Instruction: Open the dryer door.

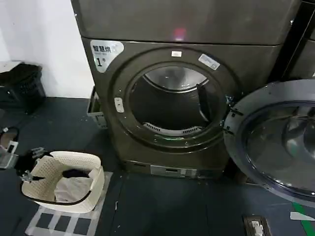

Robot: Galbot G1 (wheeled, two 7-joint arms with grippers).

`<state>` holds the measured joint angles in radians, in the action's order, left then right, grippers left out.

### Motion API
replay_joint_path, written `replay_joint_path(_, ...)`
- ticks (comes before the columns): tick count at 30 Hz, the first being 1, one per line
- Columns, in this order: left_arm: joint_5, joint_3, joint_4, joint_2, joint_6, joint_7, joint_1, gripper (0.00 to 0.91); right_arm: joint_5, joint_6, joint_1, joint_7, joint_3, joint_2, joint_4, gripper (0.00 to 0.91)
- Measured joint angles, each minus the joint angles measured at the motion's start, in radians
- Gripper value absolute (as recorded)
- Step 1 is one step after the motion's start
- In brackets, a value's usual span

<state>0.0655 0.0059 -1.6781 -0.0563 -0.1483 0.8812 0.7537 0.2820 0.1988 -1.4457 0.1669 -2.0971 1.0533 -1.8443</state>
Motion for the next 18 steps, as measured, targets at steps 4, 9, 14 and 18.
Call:
replay_joint_path(4,-0.025,0.0,0.006,0.004,-0.014,0.013,0.0,0.907,0.0,0.0,-0.002,0.0,-0.001,0.003,-0.001,0.907)
replay_joint_path(9,-0.046,0.001,0.008,0.008,-0.023,0.019,0.004,0.907,0.0,-0.004,-0.003,0.0,-0.002,0.005,0.001,0.907)
replay_joint_path(14,-0.058,0.002,0.018,0.012,-0.033,0.018,0.005,0.907,-0.001,-0.004,-0.004,0.0,-0.004,0.005,-0.005,0.907)
replay_joint_path(18,-0.063,0.003,0.024,0.016,-0.035,0.017,0.005,0.907,-0.004,-0.004,-0.008,0.0,-0.007,0.005,-0.002,0.907)
